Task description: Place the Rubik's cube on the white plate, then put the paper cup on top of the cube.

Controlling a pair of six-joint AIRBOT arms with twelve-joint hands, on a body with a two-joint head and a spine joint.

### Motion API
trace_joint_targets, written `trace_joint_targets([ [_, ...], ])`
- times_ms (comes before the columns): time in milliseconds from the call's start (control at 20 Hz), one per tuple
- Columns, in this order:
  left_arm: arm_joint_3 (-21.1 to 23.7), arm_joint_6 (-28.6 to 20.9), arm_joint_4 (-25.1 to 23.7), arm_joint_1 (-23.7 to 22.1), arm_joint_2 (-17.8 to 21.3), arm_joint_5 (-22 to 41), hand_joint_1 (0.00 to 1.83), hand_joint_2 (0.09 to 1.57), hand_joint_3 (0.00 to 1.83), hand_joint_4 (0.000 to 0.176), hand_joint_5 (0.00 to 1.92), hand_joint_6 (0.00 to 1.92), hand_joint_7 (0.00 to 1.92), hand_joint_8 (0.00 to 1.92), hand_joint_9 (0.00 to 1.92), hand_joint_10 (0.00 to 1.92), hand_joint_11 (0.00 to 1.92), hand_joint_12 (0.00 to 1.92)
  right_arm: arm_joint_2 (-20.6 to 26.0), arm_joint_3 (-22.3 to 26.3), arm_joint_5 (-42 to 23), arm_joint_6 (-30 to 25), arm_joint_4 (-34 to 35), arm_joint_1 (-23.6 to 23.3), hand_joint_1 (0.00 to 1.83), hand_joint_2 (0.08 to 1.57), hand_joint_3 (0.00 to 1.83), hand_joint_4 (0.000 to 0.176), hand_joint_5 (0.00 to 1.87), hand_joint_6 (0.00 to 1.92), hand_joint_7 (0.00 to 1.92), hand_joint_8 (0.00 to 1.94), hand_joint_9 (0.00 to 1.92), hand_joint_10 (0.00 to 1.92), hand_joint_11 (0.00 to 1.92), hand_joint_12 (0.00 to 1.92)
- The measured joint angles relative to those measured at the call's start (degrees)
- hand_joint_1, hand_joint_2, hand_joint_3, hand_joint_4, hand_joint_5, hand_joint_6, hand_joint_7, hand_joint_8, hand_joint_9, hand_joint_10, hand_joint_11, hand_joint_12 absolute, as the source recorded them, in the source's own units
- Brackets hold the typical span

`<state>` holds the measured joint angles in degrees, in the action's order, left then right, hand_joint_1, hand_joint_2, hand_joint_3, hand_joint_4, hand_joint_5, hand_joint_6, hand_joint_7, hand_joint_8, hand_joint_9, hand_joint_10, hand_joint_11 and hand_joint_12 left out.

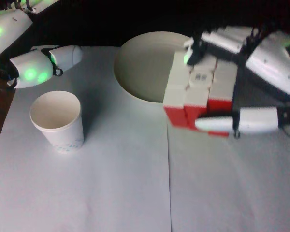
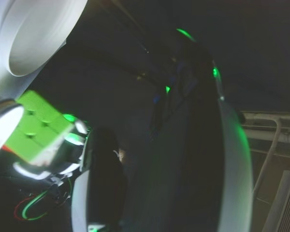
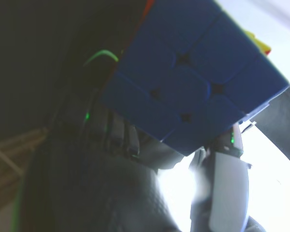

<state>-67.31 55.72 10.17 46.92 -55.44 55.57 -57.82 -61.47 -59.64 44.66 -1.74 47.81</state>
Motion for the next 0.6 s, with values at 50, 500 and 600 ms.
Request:
trace_joint_targets([
  [50,0.0,0.0,0.17,0.0,0.0,-0.02,0.35,1.33,0.0,0.094,0.09,0.0,0.0,0.0,0.0,0.0,0.0,0.42,-1.03,-2.03,2.27,0.7,0.63,-2.95,1.12,1.2,0.0,0.0,0.18,1.41,0.2,1.61,0.35,1.92,0.58,1.92],
  [500,-0.07,0.0,0.13,0.0,-0.02,0.39,0.28,1.32,0.0,0.085,0.12,0.0,0.03,0.0,0.0,0.0,0.0,0.42,-12.9,-15.63,15.15,1.16,1.84,-13.75,1.15,1.19,0.0,0.0,0.22,1.22,0.28,1.42,0.6,1.82,0.85,1.92],
  [600,-0.22,0.0,0.37,0.0,-0.04,0.46,0.39,1.34,0.0,0.099,0.13,0.0,0.03,0.0,0.01,0.0,0.0,0.45,-14.99,-18.14,17.94,1.18,3.69,-13.75,1.25,1.31,0.0,0.0,0.21,1.27,0.59,1.61,0.56,1.84,0.77,1.92],
])
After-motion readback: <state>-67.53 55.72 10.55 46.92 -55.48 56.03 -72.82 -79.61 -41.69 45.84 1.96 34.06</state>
